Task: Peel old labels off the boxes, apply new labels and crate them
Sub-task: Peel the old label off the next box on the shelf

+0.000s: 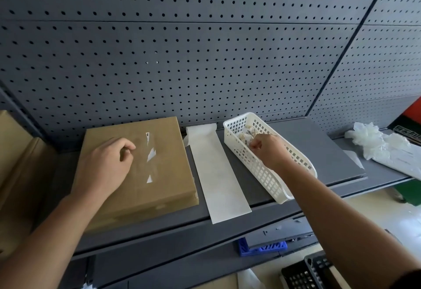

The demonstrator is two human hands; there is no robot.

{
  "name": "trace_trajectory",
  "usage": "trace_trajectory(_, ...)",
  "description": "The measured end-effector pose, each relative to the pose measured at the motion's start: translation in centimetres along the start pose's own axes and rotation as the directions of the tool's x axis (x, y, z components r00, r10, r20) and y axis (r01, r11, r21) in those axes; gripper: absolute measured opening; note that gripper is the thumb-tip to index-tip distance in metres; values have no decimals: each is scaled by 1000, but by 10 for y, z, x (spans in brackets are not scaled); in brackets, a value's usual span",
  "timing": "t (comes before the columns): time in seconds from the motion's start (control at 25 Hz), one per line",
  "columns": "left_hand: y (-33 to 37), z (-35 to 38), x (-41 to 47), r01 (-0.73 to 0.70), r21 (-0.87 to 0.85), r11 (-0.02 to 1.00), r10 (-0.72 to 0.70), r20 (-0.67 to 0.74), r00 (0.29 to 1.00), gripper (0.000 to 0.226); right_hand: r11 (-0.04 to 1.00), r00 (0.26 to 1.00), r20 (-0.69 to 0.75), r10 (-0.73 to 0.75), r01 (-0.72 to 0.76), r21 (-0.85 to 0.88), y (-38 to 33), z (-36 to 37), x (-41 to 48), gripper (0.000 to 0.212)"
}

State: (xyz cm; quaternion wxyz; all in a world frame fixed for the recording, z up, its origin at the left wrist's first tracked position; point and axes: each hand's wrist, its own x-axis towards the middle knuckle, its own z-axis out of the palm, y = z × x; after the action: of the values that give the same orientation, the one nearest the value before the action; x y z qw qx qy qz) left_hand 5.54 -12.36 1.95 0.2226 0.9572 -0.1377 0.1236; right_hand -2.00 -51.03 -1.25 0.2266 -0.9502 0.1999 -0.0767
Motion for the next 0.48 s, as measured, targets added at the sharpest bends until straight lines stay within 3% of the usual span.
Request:
trace_trajectory(0.2, -1, -1, 1, 22, -1, 1000, -22, -1, 1000, 19, 998, 998, 25, -61, 61, -6, -1, -3, 1, 5)
trace_trajectory(0.36, -6, -2, 0, 57, -6, 998, -57, 3, 998, 20, 998, 996, 86, -35, 31, 47, 3, -8, -1, 5)
trace_trajectory(0.48, -7, -6, 0, 58, 8, 998, -57, -18, 998, 19, 997, 985, 173, -1, -13, 80, 12, -21, -2, 18)
